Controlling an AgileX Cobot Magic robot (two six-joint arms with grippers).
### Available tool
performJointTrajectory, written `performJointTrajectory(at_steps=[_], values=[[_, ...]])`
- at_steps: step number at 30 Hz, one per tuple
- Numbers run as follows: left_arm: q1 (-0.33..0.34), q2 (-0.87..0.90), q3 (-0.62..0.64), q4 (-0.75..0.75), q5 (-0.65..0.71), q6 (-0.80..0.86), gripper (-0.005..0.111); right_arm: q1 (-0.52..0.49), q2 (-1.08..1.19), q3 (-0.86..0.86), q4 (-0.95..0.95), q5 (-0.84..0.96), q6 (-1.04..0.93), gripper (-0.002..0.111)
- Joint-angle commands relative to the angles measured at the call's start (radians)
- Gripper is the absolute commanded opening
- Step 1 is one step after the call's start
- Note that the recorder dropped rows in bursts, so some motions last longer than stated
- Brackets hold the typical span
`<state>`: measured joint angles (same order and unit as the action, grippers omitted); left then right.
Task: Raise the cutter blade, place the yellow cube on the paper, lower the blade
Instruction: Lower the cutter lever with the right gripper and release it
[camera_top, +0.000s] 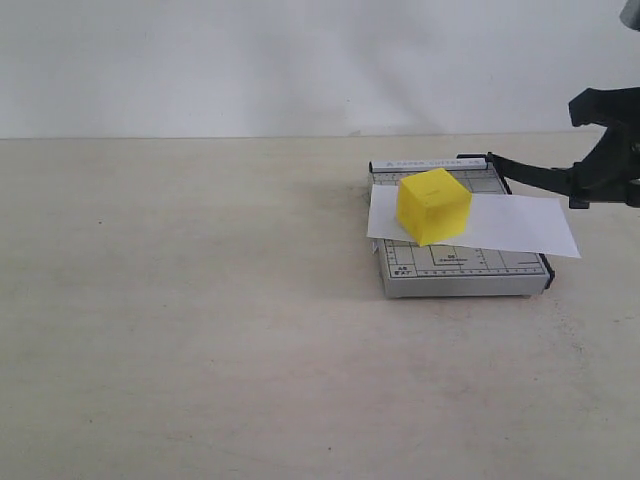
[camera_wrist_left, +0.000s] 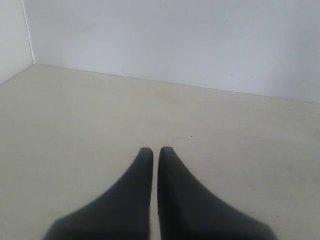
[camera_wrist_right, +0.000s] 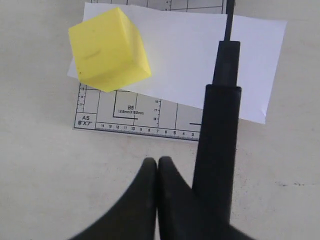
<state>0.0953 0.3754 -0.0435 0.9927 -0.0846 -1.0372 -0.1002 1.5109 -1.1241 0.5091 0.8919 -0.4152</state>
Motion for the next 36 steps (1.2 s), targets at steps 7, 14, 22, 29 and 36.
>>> performJointTrajectory(at_steps=[7,14,22,29,36], values=[[0.000,-0.008,0.003,0.001,-0.006,0.002,0.004,-0.006,-0.033,0.015,0.025,-0.147,-0.137,0.006],[0.000,-0.008,0.003,0.001,-0.006,0.002,0.004,-0.006,-0.034,0.015,-0.029,-0.131,-0.130,0.054],[0.000,-0.008,0.003,0.001,-0.006,0.002,0.004,-0.006,0.014,0.019,-0.059,-0.084,-0.096,0.005],[0.000,-0.008,0.003,0.001,-0.006,0.002,0.004,-0.006,0.083,0.070,-0.045,-0.061,-0.096,0.000],[0.000,-0.008,0.003,0.001,-0.006,0.002,0.004,-0.006,0.106,0.174,0.034,-0.163,-0.160,0.000]])
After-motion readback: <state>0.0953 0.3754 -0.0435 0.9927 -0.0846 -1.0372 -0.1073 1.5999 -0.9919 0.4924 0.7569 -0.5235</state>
